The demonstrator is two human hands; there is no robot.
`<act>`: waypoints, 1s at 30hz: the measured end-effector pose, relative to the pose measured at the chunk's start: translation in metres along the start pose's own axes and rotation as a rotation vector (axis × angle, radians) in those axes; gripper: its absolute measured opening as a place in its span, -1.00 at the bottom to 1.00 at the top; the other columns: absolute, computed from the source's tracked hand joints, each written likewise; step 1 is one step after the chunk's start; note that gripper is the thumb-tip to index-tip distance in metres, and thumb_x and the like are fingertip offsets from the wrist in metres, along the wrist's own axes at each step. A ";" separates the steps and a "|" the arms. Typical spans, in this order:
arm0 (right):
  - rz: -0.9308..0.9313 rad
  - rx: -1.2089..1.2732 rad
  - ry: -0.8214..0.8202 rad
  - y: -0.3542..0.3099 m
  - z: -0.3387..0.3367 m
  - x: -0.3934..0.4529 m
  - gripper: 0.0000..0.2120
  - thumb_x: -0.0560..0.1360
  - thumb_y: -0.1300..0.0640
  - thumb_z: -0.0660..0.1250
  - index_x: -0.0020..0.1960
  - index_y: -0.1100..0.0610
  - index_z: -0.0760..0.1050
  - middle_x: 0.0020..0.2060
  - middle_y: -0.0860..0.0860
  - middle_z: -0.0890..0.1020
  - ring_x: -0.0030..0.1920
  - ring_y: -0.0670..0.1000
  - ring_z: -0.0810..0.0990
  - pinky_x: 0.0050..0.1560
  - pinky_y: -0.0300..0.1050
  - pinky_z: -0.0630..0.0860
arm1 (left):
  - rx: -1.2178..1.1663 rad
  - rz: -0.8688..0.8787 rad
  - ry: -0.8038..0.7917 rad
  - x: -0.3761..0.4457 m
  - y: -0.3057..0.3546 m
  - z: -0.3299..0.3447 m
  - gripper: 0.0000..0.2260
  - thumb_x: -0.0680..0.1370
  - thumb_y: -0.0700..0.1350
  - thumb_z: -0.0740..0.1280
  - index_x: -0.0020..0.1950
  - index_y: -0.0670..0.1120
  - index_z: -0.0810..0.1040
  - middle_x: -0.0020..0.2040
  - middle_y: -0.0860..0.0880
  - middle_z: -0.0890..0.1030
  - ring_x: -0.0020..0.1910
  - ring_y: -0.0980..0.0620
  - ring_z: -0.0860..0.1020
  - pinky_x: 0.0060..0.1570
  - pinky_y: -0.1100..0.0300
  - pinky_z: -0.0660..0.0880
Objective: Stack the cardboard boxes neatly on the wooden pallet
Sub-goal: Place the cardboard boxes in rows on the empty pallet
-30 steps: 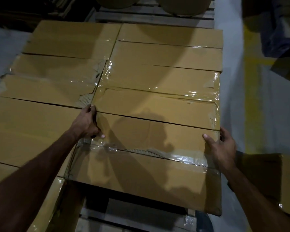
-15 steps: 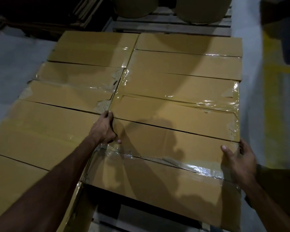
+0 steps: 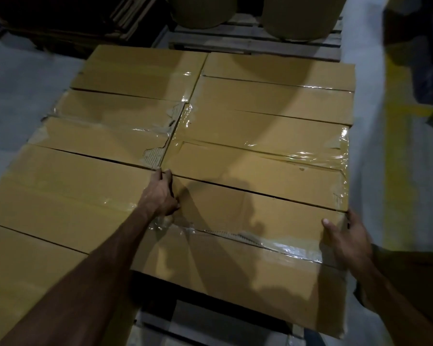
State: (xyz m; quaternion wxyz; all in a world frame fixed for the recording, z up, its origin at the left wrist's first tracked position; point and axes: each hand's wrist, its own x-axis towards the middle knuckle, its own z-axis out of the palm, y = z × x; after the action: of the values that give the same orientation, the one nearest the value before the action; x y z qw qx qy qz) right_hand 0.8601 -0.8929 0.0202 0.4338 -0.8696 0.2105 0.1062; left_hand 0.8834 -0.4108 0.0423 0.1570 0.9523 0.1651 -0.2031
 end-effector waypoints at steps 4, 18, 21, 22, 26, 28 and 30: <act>0.065 -0.133 -0.120 -0.003 -0.012 -0.016 -0.47 0.60 0.02 0.44 0.48 0.08 0.34 0.23 0.23 0.59 0.21 0.35 0.59 0.21 0.35 0.56 | 0.077 0.055 0.072 -0.051 0.001 0.032 -0.26 0.56 0.09 0.45 0.63 -0.07 0.17 0.64 -0.17 0.10 0.60 -0.26 0.19 0.49 -0.26 0.34; 0.083 -0.268 -0.232 -0.052 -0.074 -0.146 -0.42 0.65 0.04 0.38 0.56 0.19 0.26 0.43 0.20 0.47 0.37 0.30 0.52 0.31 0.20 0.50 | -0.031 0.311 -0.109 -0.218 0.012 -0.003 -0.12 0.54 0.40 0.12 0.63 -0.21 0.28 0.64 -0.30 0.23 0.59 -0.33 0.28 0.40 -0.35 0.42; 0.097 -0.292 -0.216 -0.063 -0.083 -0.159 -0.34 0.65 0.03 0.39 0.62 0.21 0.19 0.55 0.21 0.38 0.50 0.30 0.39 0.41 0.18 0.41 | -0.030 0.332 -0.097 -0.228 0.031 -0.024 -0.16 0.55 0.35 0.18 0.65 -0.20 0.26 0.65 -0.29 0.22 0.61 -0.31 0.25 0.50 -0.24 0.34; 0.091 -0.294 -0.213 -0.064 -0.086 -0.160 -0.31 0.65 0.01 0.39 0.64 0.18 0.17 0.57 0.21 0.36 0.52 0.29 0.37 0.43 0.19 0.40 | -0.034 0.342 -0.087 -0.228 0.035 -0.029 -0.19 0.57 0.30 0.24 0.65 -0.20 0.26 0.65 -0.29 0.22 0.61 -0.30 0.24 0.51 -0.22 0.32; 0.097 -0.260 -0.208 -0.074 -0.093 -0.152 -0.28 0.66 -0.03 0.37 0.67 0.15 0.12 0.61 0.18 0.30 0.56 0.28 0.32 0.47 0.22 0.36 | -0.064 0.342 -0.051 -0.214 0.050 -0.043 -0.25 0.62 0.21 0.33 0.67 -0.18 0.23 0.67 -0.25 0.19 0.65 -0.27 0.18 0.57 -0.17 0.24; 0.104 -0.226 -0.180 -0.079 -0.093 -0.137 -0.28 0.66 -0.05 0.37 0.67 0.14 0.13 0.61 0.17 0.30 0.57 0.27 0.33 0.48 0.22 0.36 | -0.096 0.331 -0.035 -0.199 0.058 -0.048 -0.27 0.64 0.14 0.39 0.67 -0.17 0.23 0.68 -0.24 0.18 0.66 -0.26 0.16 0.58 -0.17 0.23; 0.112 -0.209 -0.164 -0.085 -0.088 -0.112 -0.30 0.65 -0.06 0.36 0.66 0.14 0.17 0.59 0.16 0.34 0.55 0.26 0.36 0.47 0.23 0.38 | -0.098 0.324 -0.022 -0.174 0.065 -0.053 -0.27 0.64 0.15 0.38 0.67 -0.18 0.23 0.67 -0.25 0.18 0.65 -0.26 0.17 0.57 -0.18 0.26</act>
State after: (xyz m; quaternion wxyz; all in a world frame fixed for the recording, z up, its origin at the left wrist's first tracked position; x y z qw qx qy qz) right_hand 0.8000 -0.8868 0.1749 0.3500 -0.8854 0.2104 0.2222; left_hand 0.7757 -0.4931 0.1794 0.2358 0.9554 0.0172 -0.1771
